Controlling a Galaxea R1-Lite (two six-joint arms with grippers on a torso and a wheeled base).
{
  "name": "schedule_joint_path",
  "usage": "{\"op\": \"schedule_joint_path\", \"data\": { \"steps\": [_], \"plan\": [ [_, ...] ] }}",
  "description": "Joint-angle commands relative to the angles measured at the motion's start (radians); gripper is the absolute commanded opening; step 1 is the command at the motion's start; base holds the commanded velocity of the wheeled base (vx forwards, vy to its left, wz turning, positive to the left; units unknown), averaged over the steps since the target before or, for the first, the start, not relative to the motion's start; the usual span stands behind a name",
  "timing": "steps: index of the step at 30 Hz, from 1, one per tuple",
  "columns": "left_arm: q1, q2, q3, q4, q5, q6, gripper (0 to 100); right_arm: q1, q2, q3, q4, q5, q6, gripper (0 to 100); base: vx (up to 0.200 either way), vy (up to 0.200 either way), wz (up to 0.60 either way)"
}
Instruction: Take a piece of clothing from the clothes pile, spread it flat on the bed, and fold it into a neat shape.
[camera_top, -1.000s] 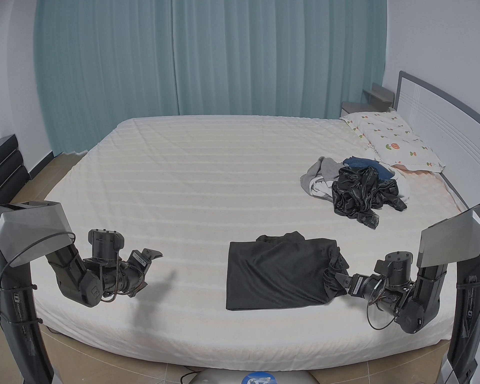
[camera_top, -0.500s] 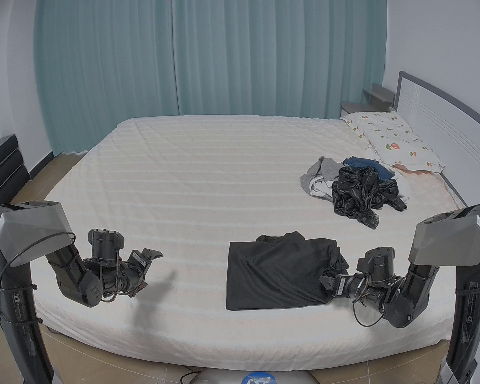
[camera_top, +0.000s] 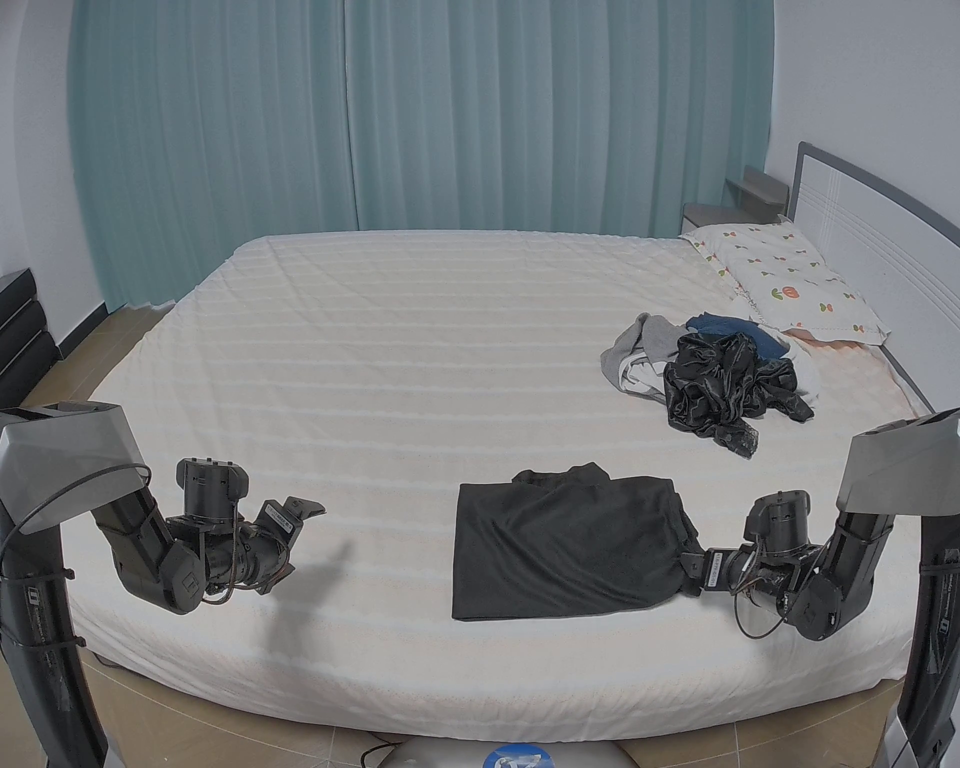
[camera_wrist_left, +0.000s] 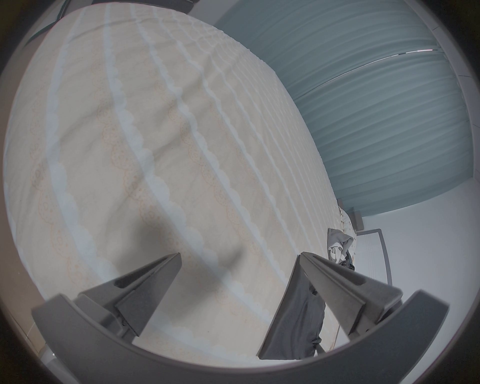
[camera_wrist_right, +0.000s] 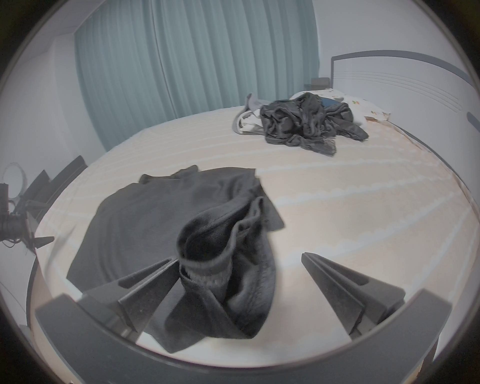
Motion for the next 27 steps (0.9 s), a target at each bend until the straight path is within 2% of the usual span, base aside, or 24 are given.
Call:
{"op": "schedule_joint_path", "data": {
  "steps": [1, 5, 7, 10, 11, 15, 21, 27],
  "plan": [
    [0.000, 0.001, 0.002, 0.000, 0.001, 0.000, 100, -0.041, -0.016, 0.083, -0.068, 0.048, 0.002, 100, 0.000, 0.000, 0.00],
    [-0.001, 0.001, -0.001, 0.000, 0.004, 0.000, 100, -0.054, -0.014, 0.106, -0.096, 0.062, 0.004, 100, 0.000, 0.000, 0.00],
    [-0.001, 0.001, 0.002, 0.000, 0.024, -0.002, 100, -0.080, -0.024, 0.102, -0.136, 0.105, 0.013, 100, 0.000, 0.000, 0.00],
    [-0.001, 0.001, 0.002, 0.000, 0.024, -0.002, 100, -0.080, -0.024, 0.102, -0.136, 0.105, 0.013, 100, 0.000, 0.000, 0.00],
    [0.000, 0.001, 0.002, -0.002, 0.037, -0.002, 100, -0.089, -0.048, 0.062, -0.148, 0.168, 0.073, 100, 0.000, 0.000, 0.00],
    [-0.001, 0.001, 0.004, -0.002, 0.035, 0.000, 100, -0.084, -0.007, -0.039, -0.128, 0.177, 0.088, 100, 0.100, 0.000, 0.00],
    [-0.007, 0.007, 0.005, -0.002, 0.038, 0.000, 100, -0.048, 0.095, -0.262, -0.018, 0.238, 0.165, 100, 0.033, 0.000, 0.00],
    [-0.012, 0.017, 0.011, -0.034, 0.041, 0.001, 100, -0.055, 0.157, -0.444, 0.146, 0.306, 0.191, 100, 0.000, 0.000, 0.00]
  ]
}}
